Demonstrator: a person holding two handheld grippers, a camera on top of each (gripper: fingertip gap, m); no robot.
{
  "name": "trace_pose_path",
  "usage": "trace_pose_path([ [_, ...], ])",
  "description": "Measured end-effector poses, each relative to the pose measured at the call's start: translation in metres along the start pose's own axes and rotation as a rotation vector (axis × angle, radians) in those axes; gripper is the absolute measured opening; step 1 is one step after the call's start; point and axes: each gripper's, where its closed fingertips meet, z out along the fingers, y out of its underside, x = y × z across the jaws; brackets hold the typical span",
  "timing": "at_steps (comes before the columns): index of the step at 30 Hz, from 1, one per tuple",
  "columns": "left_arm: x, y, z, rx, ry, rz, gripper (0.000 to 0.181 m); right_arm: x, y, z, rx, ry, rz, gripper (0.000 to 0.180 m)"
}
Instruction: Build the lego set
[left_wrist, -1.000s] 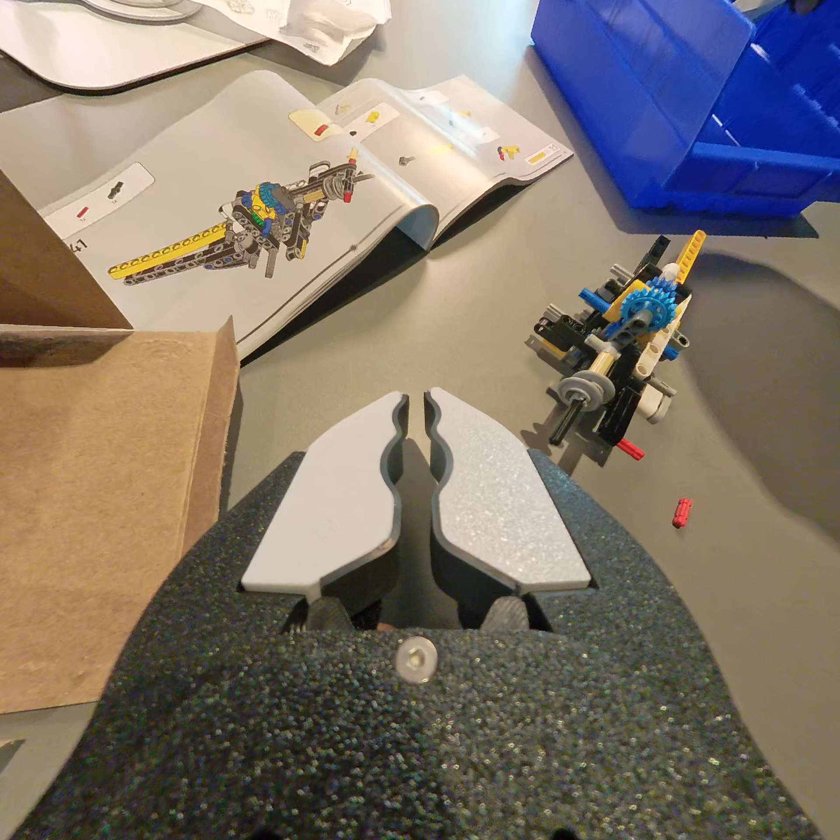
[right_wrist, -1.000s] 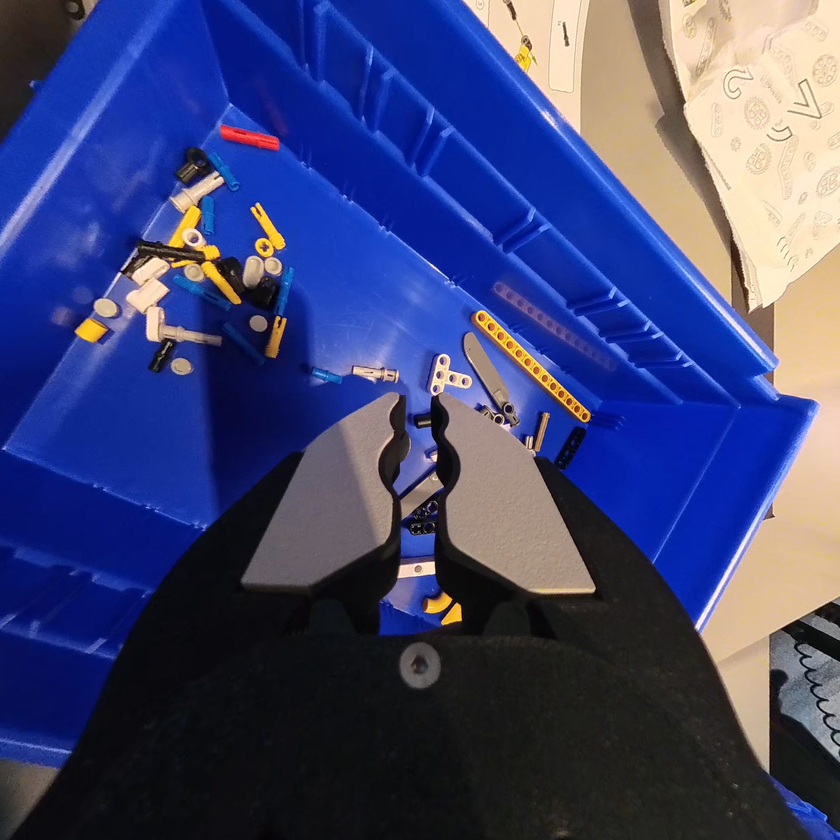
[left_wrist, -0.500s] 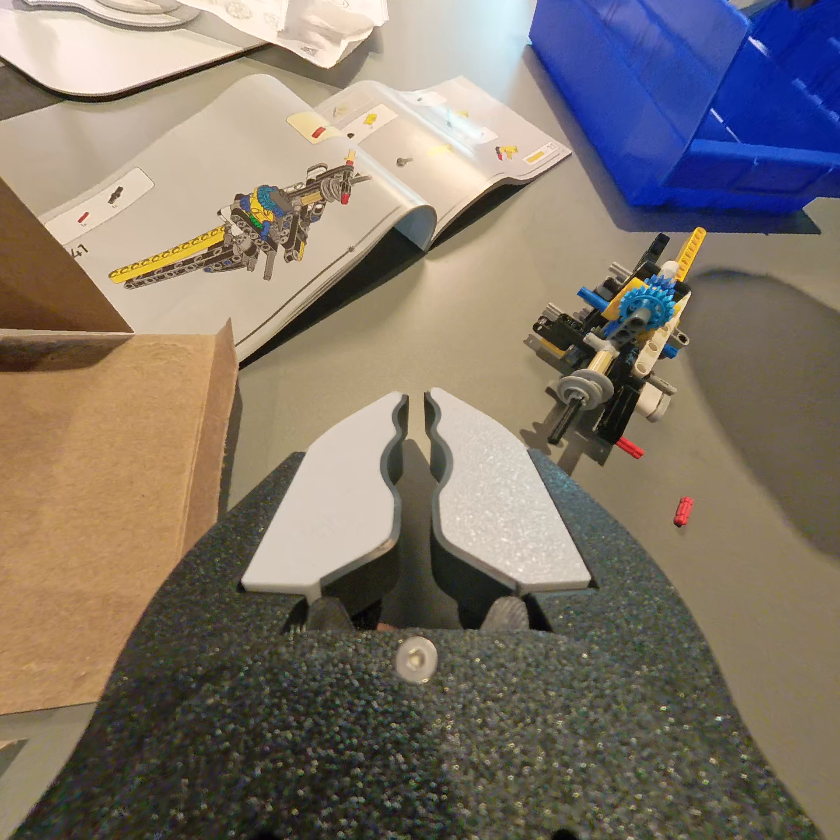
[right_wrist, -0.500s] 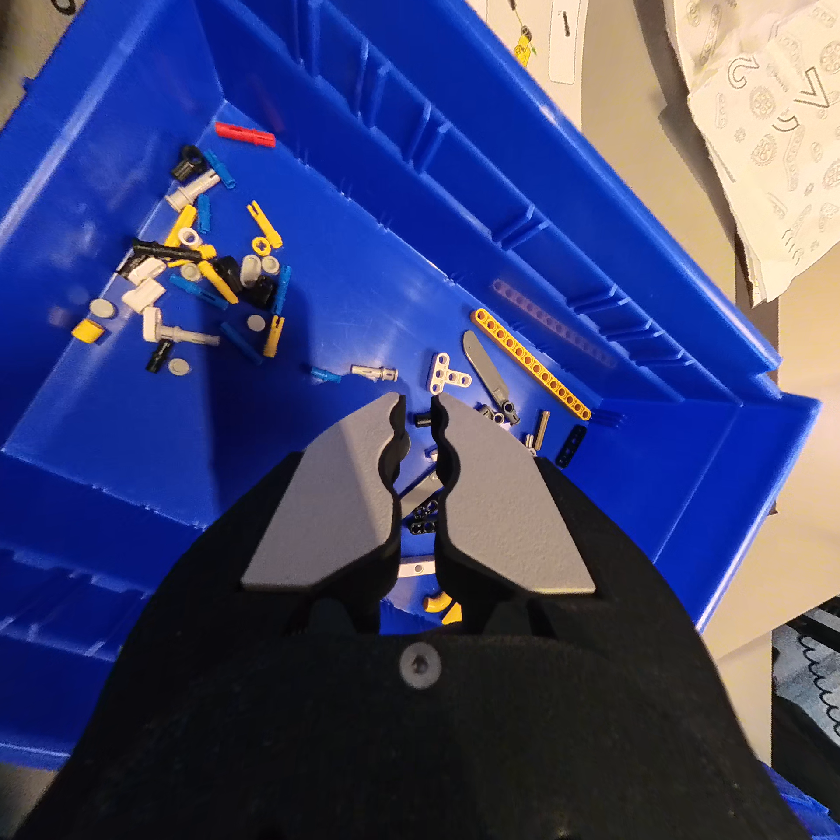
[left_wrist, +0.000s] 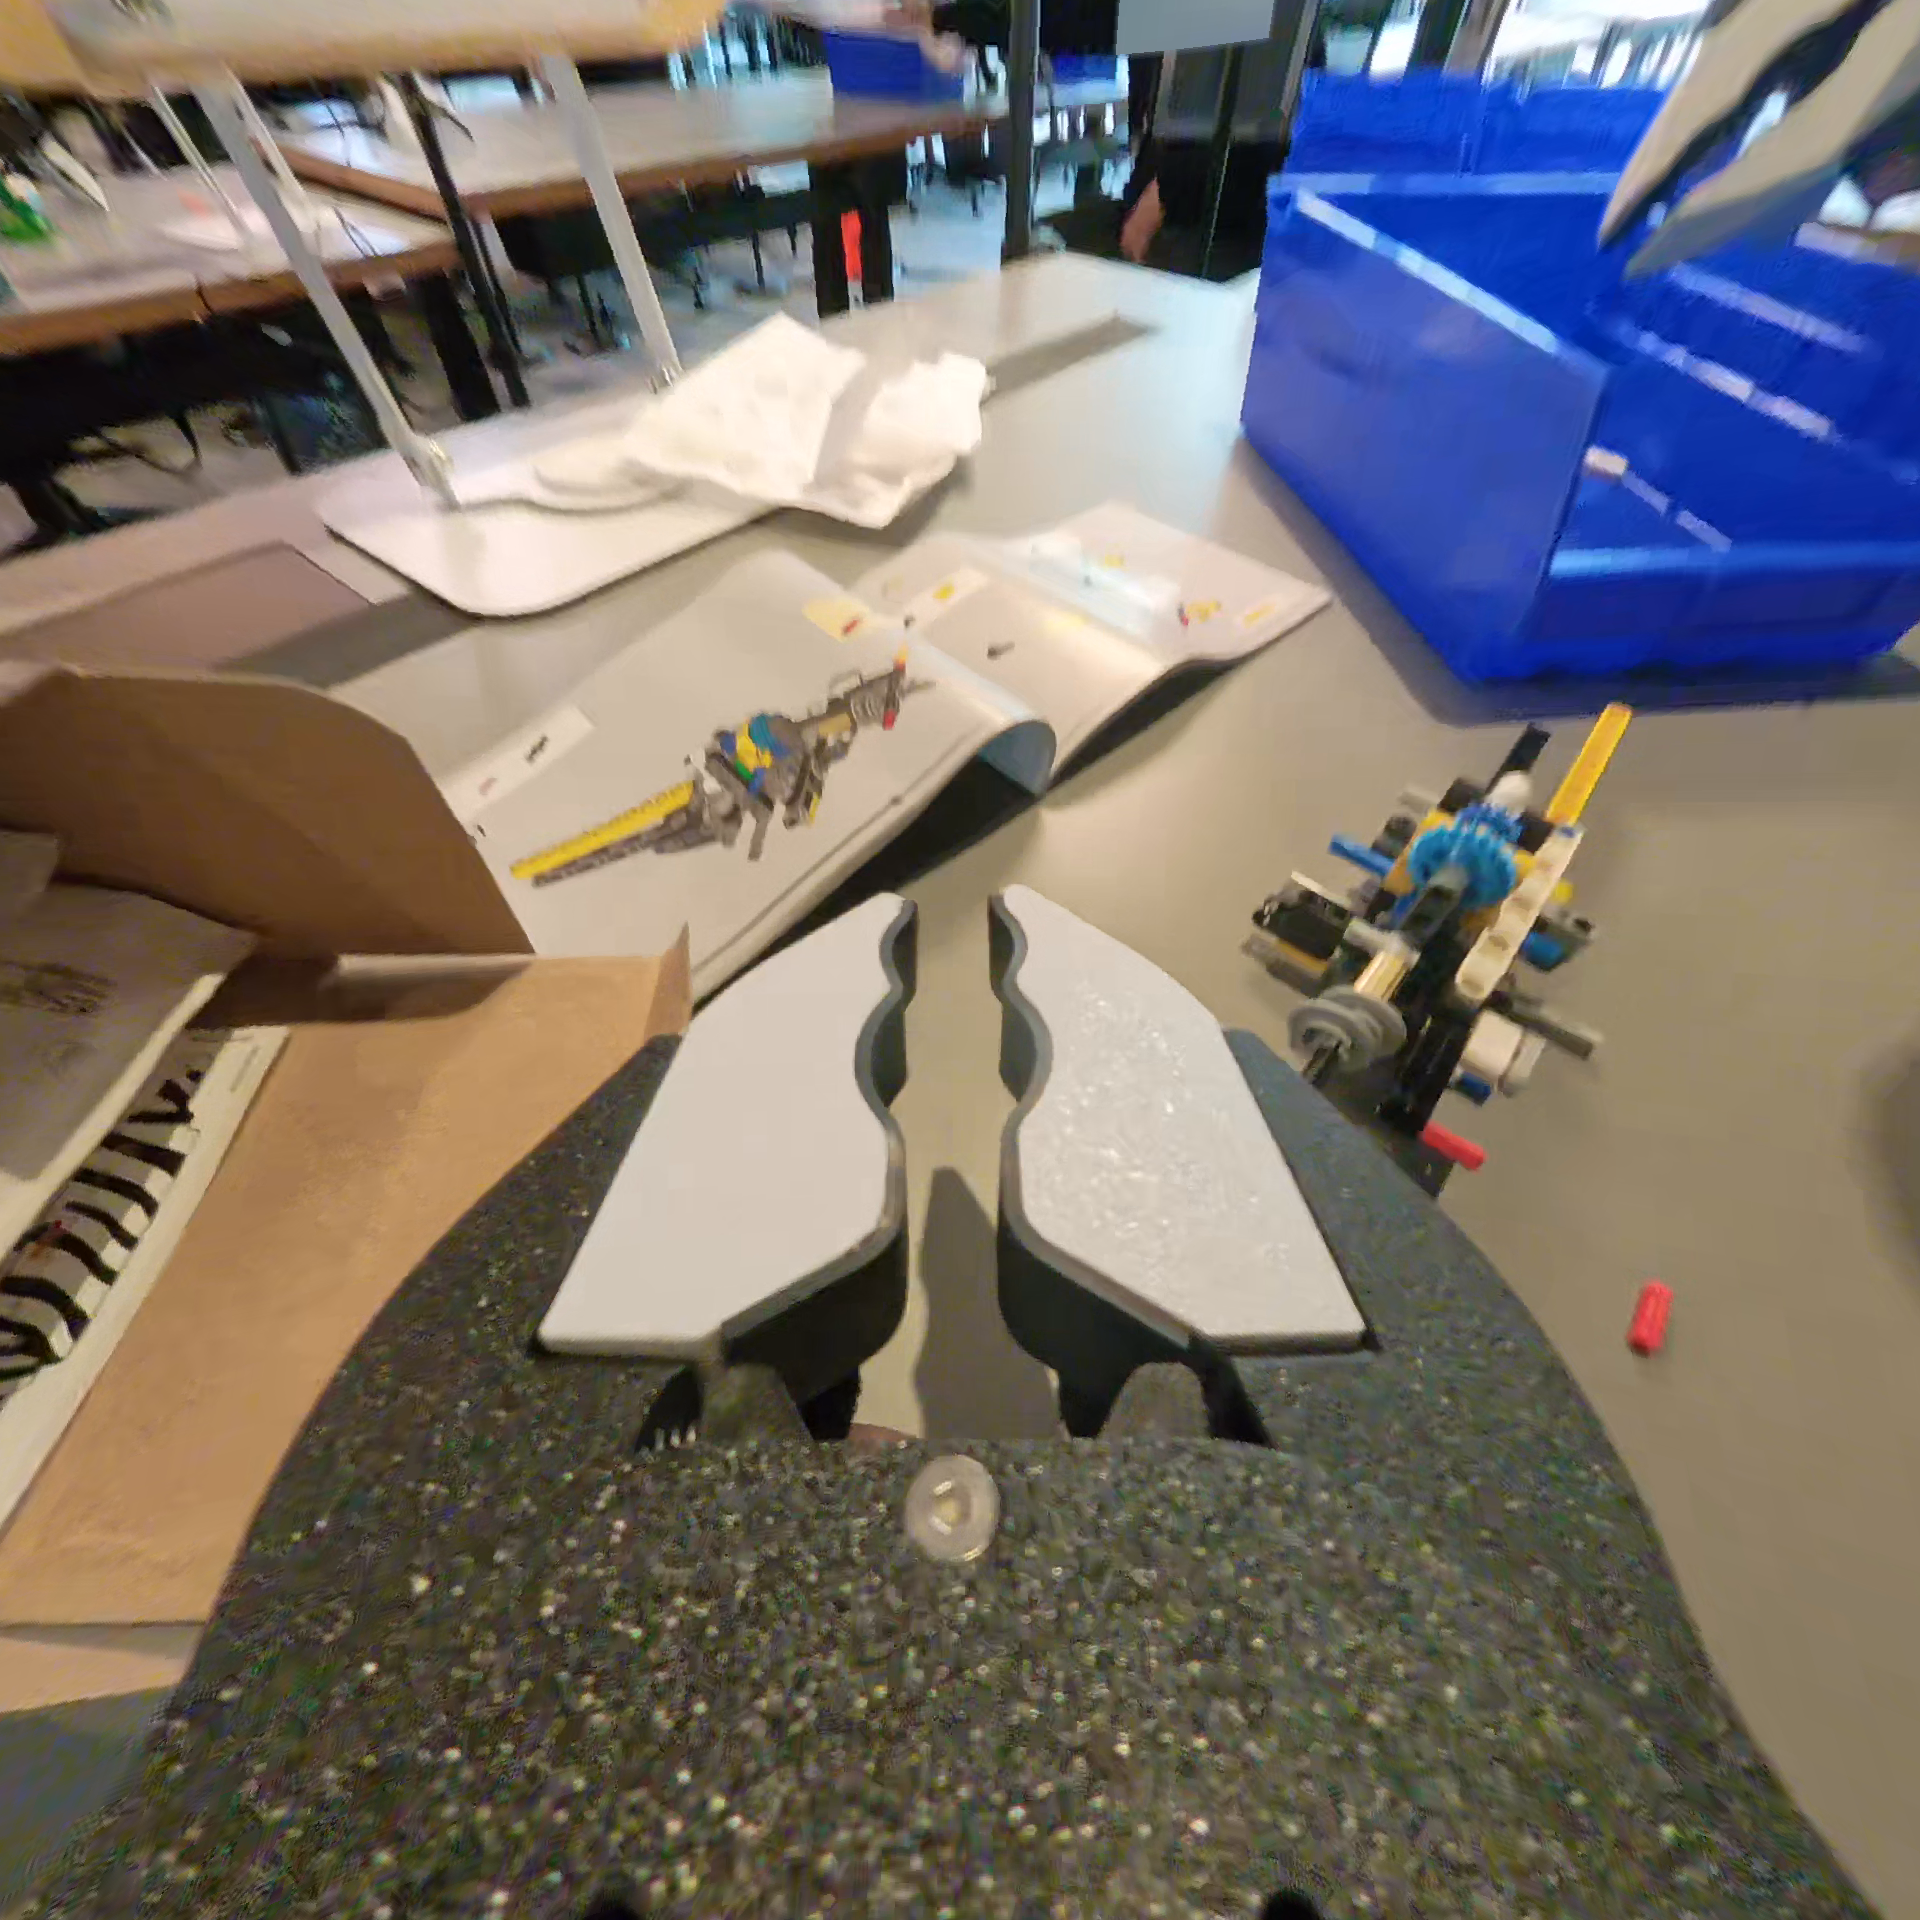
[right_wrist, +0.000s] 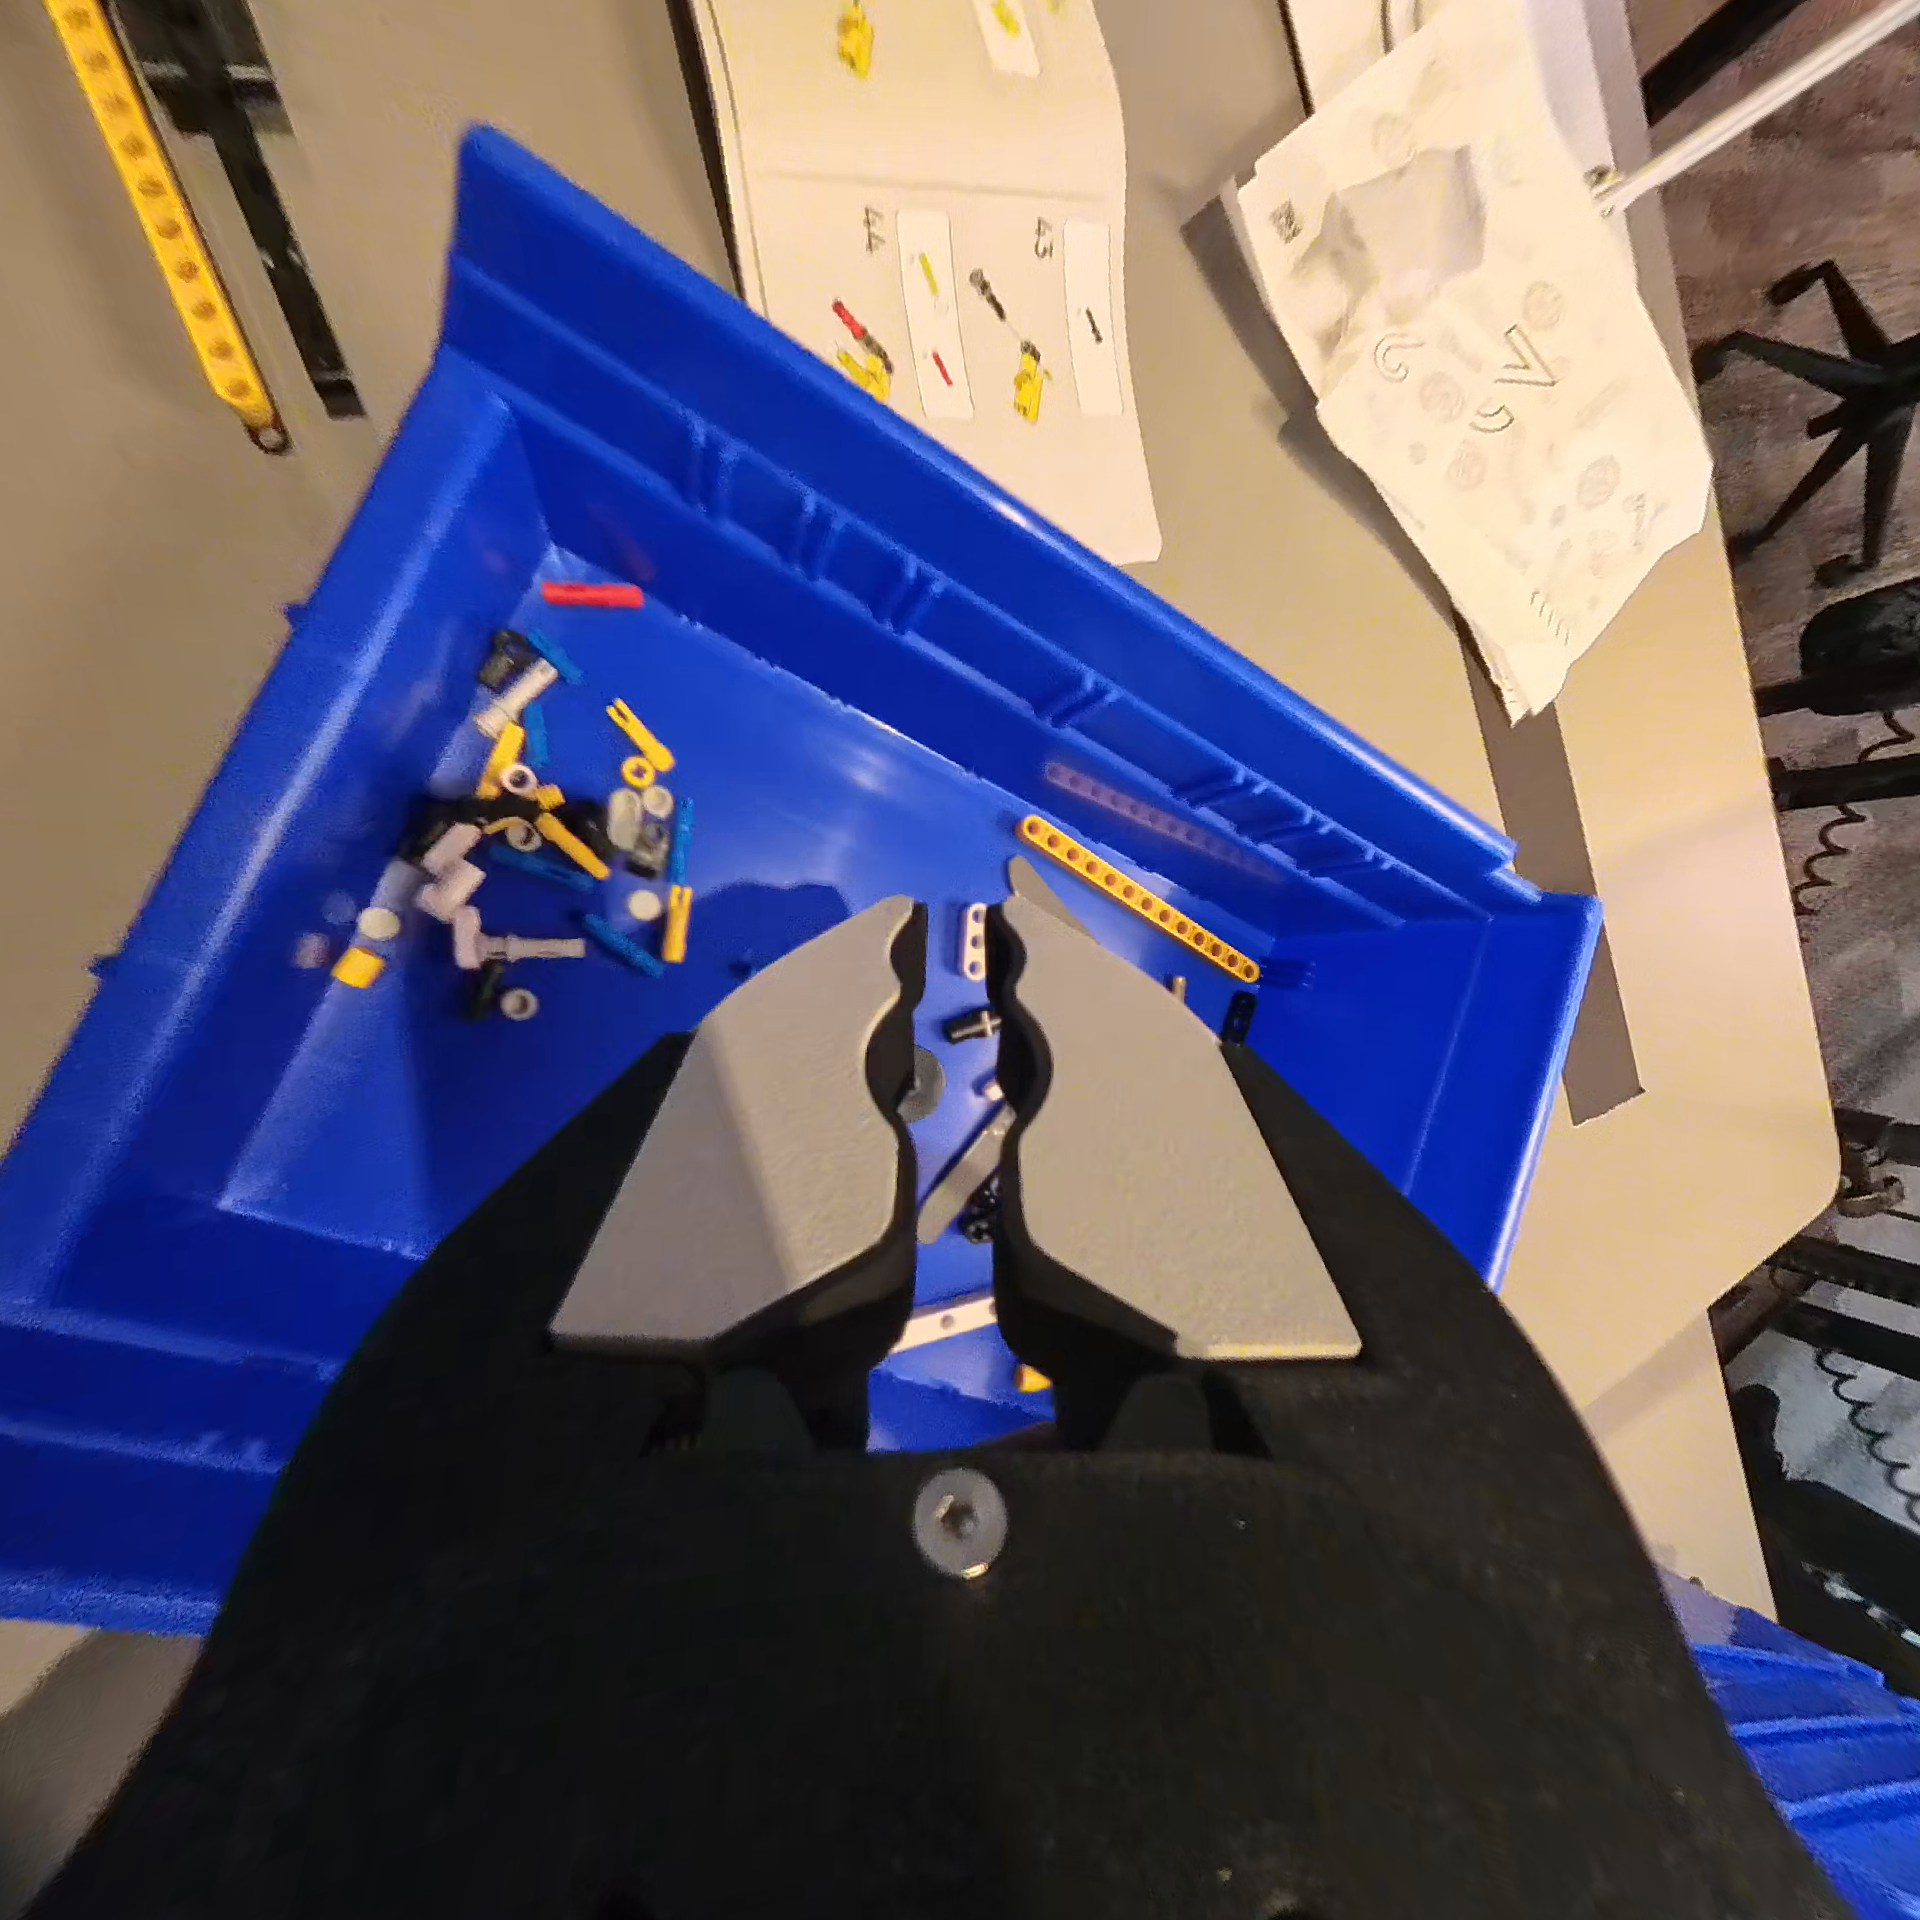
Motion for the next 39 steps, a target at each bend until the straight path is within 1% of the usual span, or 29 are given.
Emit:
trace_pose_path([
  [2,0.000,-0.012,-0.003,0.062,-0.005,-0.011,0.016,-0.006,-0.009,-0.005,0.009,0.016,0.011,0.010],
  [5,0.004,-0.031,-0.006,0.152,0.021,-0.039,0.030,-0.019,-0.025,-0.011,0.028,0.026,0.030,0.008],
  [7,0.007,-0.042,-0.008,0.196,0.026,-0.047,0.034,-0.027,-0.037,-0.013,0.036,0.035,0.045,0.007],
  [12,0.016,-0.065,-0.010,0.258,0.014,-0.003,0.032,-0.061,-0.079,-0.011,0.095,0.017,0.054,0.006],
  [16,0.014,-0.070,-0.004,0.228,-0.036,0.073,0.024,-0.101,-0.114,0.002,0.144,-0.040,0.025,0.005],
  [19,0.019,-0.070,0.004,0.195,0.016,0.081,0.021,-0.134,-0.137,0.021,0.183,-0.101,0.010,0.005],
  [24,0.029,-0.059,0.024,0.105,0.142,0.133,0.021,-0.182,-0.158,0.066,0.201,-0.199,0.004,0.005],
  [28,0.034,-0.040,0.033,0.081,0.206,0.148,0.021,-0.208,-0.167,0.091,0.214,-0.276,0.020,0.005],
  [31,0.034,-0.021,0.037,0.023,0.215,0.152,0.021,-0.215,-0.167,0.105,0.201,-0.294,0.016,0.004],
  [33,0.035,-0.011,0.038,-0.011,0.210,0.175,0.020,-0.216,-0.166,0.111,0.187,-0.297,0.006,0.001],
  [36,0.036,-0.004,0.040,-0.045,0.188,0.196,0.016,-0.218,-0.168,0.116,0.201,-0.301,-0.002,0.000],
  [39,0.043,-0.001,0.042,-0.037,0.193,0.183,0.010,-0.219,-0.169,0.119,0.235,-0.299,0.020,0.000],
])
